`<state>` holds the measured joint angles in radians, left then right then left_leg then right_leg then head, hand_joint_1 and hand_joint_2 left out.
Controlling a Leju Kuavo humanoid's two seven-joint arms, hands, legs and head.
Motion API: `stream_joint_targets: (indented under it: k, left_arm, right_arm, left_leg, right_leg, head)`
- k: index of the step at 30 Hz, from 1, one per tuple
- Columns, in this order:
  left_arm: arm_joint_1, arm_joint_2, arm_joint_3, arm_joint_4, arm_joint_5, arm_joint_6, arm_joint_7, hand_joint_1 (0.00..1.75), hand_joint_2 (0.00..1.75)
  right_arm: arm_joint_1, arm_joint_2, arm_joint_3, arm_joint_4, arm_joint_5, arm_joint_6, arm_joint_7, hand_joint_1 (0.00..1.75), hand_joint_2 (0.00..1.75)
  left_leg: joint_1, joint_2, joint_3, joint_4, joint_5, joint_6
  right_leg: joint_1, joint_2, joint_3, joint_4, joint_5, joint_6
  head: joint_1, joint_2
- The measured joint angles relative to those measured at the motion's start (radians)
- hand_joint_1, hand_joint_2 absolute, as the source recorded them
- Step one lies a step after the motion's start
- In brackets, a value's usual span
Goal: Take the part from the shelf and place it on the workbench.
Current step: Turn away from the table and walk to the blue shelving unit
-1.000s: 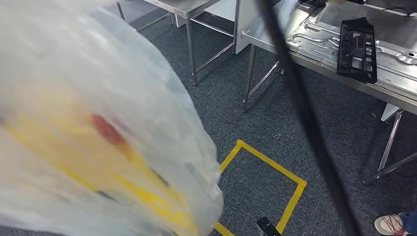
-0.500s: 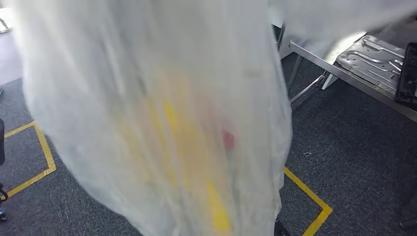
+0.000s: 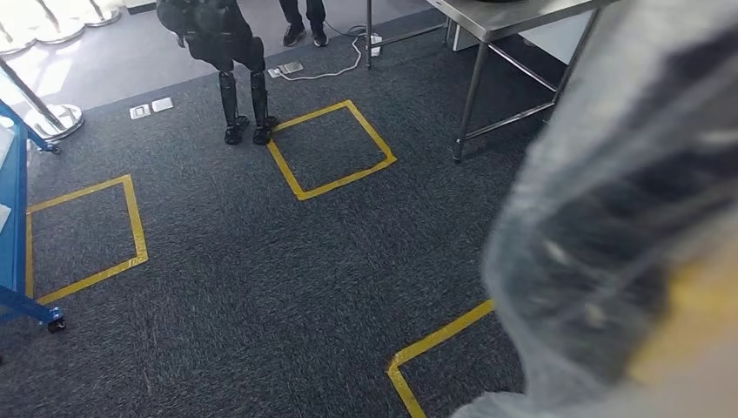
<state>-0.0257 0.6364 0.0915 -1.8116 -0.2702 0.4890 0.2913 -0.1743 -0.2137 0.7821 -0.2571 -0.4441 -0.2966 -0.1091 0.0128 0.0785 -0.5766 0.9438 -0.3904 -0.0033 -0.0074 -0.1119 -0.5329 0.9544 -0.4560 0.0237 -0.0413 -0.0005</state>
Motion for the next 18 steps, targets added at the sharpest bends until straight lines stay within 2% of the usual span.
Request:
stream_joint_targets:
  k: [2,3,4,6,7,8,9,10,11,13,14,15,17,18]
  left_arm:
    - [0.020,0.000,0.019,-0.001,0.006,0.012,-0.002,0.00,0.00]
    - [0.029,0.000,0.030,-0.003,0.007,0.017,-0.003,0.00,0.00]
    - [0.035,0.000,0.041,-0.005,0.008,0.021,-0.004,0.00,0.00]
    - [0.045,-0.003,0.057,-0.008,0.010,0.027,-0.007,0.00,0.00]
    - [0.050,-0.006,0.061,-0.008,0.012,0.028,-0.008,0.00,0.00]
    - [0.056,-0.009,0.063,-0.008,0.014,0.030,-0.008,0.00,0.00]
    - [0.062,-0.012,0.066,-0.008,0.016,0.031,-0.008,0.00,0.00]
    - [0.069,-0.016,0.069,-0.008,0.017,0.032,-0.008,0.00,0.00]
    - [0.075,-0.018,0.074,-0.008,0.018,0.033,-0.008,0.00,0.00]
    - [0.082,-0.021,0.083,-0.010,0.019,0.036,-0.008,0.00,0.00]
    - [0.084,-0.022,0.088,-0.012,0.021,0.038,-0.008,0.00,0.00]
    - [0.086,-0.023,0.092,-0.014,0.022,0.040,-0.008,0.00,0.00]
    - [0.091,-0.024,0.100,-0.020,0.023,0.044,-0.007,0.00,0.00]
    - [0.094,-0.025,0.105,-0.022,0.023,0.045,-0.007,0.00,0.00]
  right_arm:
    - [0.004,0.002,0.000,0.000,0.002,0.001,-0.002,0.00,1.75]
    - [0.005,0.003,0.000,0.000,0.003,0.001,-0.002,0.00,1.75]
    - [0.007,0.004,0.000,0.000,0.003,0.000,-0.002,0.00,1.75]
    - [0.015,0.004,-0.001,0.000,0.004,0.000,0.000,0.00,1.75]
    - [0.020,0.004,-0.001,0.000,0.004,0.000,0.001,0.00,1.75]
    - [0.025,0.005,-0.001,0.000,0.004,0.000,0.001,0.00,1.75]
    - [0.029,0.006,-0.001,0.000,0.004,0.001,0.002,0.00,1.75]
    - [0.033,0.007,-0.001,0.000,0.004,0.001,0.002,0.00,1.75]
    - [0.035,0.008,-0.001,0.000,0.003,0.002,0.002,0.00,1.75]
    - [0.039,0.009,-0.001,0.000,0.003,0.003,0.002,0.00,1.75]
    - [0.040,0.010,-0.001,0.000,0.003,0.004,0.001,0.00,1.75]
    - [0.040,0.012,-0.001,0.000,0.004,0.005,0.001,0.00,1.75]
    - [0.038,0.019,-0.001,0.000,0.005,0.008,0.000,0.00,1.75]
    - [0.037,0.023,-0.001,0.000,0.006,0.009,0.000,0.00,1.75]
  left_leg:
    - [-0.002,-0.030,-0.001,-0.002,0.003,0.013]
    - [0.000,-0.045,0.000,-0.005,0.006,0.020]
    - [0.002,-0.058,0.002,-0.008,0.008,0.026]
    - [0.002,-0.085,0.005,-0.010,0.009,0.036]
    - [0.001,-0.099,0.006,-0.009,0.009,0.039]
    - [0.000,-0.115,0.007,-0.009,0.008,0.041]
    - [0.000,-0.132,0.007,-0.008,0.007,0.041]
    - [0.000,-0.149,0.008,-0.007,0.007,0.041]
    - [0.001,-0.165,0.009,-0.006,0.005,0.039]
    - [0.002,-0.195,0.006,0.002,0.000,0.031]
    - [0.002,-0.207,0.002,0.006,-0.002,0.026]
    - [0.003,-0.220,-0.002,0.008,-0.003,0.021]
    - [0.008,-0.239,-0.007,0.007,-0.001,0.009]
    - [0.009,-0.225,-0.011,0.014,-0.005,0.004]
  right_leg:
    - [-0.003,-0.018,0.007,-0.001,-0.008,0.012]
    - [-0.006,-0.004,0.007,0.009,-0.019,0.017]
    - [-0.009,0.022,-0.003,0.038,-0.041,0.020]
    - [-0.010,0.087,-0.058,0.164,-0.108,0.021]
    - [-0.009,0.101,-0.095,0.237,-0.138,0.021]
    - [-0.008,0.107,-0.124,0.290,-0.153,0.021]
    - [-0.008,0.110,-0.137,0.305,-0.145,0.020]
    - [-0.008,0.112,-0.130,0.277,-0.117,0.020]
    - [-0.010,0.122,-0.106,0.215,-0.077,0.019]
    - [-0.017,0.173,-0.049,0.077,-0.012,0.017]
    - [-0.019,0.191,-0.032,0.038,0.001,0.015]
    - [-0.018,0.199,-0.025,0.023,0.002,0.011]
    - [-0.014,0.170,-0.021,0.021,0.002,0.000]
    - [-0.014,0.156,-0.018,0.019,0.003,-0.007]
  head:
    - [0.001,0.000]
    - [0.001,0.000]
    - [0.002,0.000]
    - [0.003,0.000]
    - [0.004,0.000]
    - [0.004,0.000]
    - [0.004,0.000]
    - [0.004,0.000]
    - [0.004,0.000]
    - [0.004,0.000]
    - [0.004,0.000]
    - [0.004,0.000]
    - [0.003,0.000]
    - [0.003,0.000]
